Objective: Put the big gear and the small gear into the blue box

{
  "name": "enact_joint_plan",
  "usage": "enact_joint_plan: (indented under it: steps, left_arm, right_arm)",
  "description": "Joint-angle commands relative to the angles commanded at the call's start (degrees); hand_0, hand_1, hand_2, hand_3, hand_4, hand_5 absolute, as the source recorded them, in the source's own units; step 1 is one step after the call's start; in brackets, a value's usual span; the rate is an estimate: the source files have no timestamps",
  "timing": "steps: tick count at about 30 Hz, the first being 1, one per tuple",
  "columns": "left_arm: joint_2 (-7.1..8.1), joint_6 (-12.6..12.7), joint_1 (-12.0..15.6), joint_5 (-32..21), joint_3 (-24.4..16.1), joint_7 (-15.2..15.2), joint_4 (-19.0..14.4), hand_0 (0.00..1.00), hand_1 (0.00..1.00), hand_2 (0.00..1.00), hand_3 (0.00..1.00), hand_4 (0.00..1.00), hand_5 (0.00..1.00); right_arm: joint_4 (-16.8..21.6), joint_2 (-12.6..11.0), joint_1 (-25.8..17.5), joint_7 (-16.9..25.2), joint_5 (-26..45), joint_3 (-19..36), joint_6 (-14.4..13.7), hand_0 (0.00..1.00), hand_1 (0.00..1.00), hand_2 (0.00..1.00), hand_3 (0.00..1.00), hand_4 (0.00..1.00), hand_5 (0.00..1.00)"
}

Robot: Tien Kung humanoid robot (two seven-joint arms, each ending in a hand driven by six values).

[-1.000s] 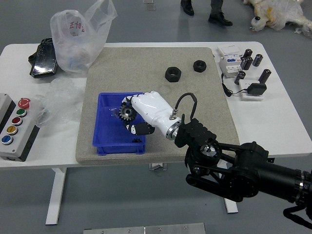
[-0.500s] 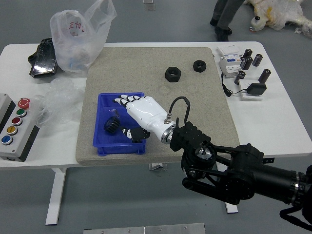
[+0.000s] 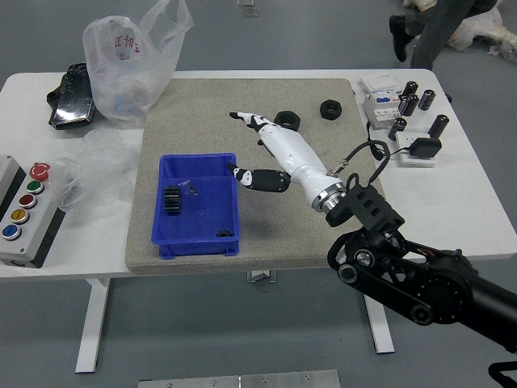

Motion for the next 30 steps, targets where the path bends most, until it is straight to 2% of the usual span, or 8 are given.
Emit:
enact_joint_plan:
  steps: [2, 7, 8, 13, 14, 16, 24, 30]
  left_arm:
    - [0.04, 0.16, 0.01, -0.32, 0.34, -0.24, 0.09, 0.906, 0.888, 0.875, 0.910, 0.973, 0.998]
    - [0.13, 0.77, -0.13, -1.29, 1.56, -1.09, 0.34, 0.906, 0.888, 0.875, 0.910, 0.973, 0.998]
    - [0.15, 0.91, -0.17, -1.61, 1.93, -1.33, 0.38, 0.877, 0.843, 0.822, 0.884, 0.957, 0.998]
    - [0.26, 2.05, -0.42, -2.58, 3.29, -3.10, 0.52, 0.877, 0.843, 0.822, 0.884, 0.957, 0.998]
    - [0.31, 2.29, -0.49, -2.85, 3.66, -3.52, 0.57, 0.824, 0.789, 0.763, 0.839, 0.907, 0.992]
    - [0.43, 2.75, -0.66, -3.69, 4.73, -4.63, 0.68, 0.824, 0.789, 0.763, 0.839, 0.907, 0.992]
    - [1.09, 4.84, -1.97, -12.44, 13.93, -11.00, 1.47, 0.795, 0.752, 0.727, 0.815, 0.863, 0.922]
    - [1.72, 6.56, -2.86, -21.40, 23.51, -15.66, 1.57, 0.785, 0.740, 0.716, 0.810, 0.848, 0.909]
  right_arm:
    - [0.23, -1.69, -2.49, 3.14, 4.43, 4.10, 0.09, 0.602, 0.799, 0.824, 0.800, 0.707, 0.334]
    - [-0.03, -4.64, -8.55, 10.11, 14.49, 13.72, 1.73, 0.602, 0.799, 0.824, 0.800, 0.707, 0.334]
    - [-0.20, -4.98, -9.68, 11.37, 16.51, 15.43, 2.29, 0.585, 0.769, 0.793, 0.769, 0.721, 0.365]
    - [-2.29, -5.64, -15.55, 18.17, 27.65, 23.63, 6.58, 0.585, 0.769, 0.793, 0.769, 0.721, 0.365]
    - [-2.62, -5.64, -16.41, 19.44, 30.04, 25.09, 7.31, 0.554, 0.693, 0.721, 0.712, 0.731, 0.391]
    - [-2.97, -5.63, -17.50, 21.32, 33.64, 27.29, 8.38, 0.554, 0.693, 0.721, 0.712, 0.731, 0.391]
    - [-2.98, -6.28, -19.63, 25.17, 46.48, 35.18, 10.66, 0.556, 0.675, 0.702, 0.700, 0.724, 0.386]
    - [-2.91, -6.89, -21.02, 25.45, 49.55, 38.86, 10.60, 0.530, 0.627, 0.647, 0.670, 0.720, 0.383]
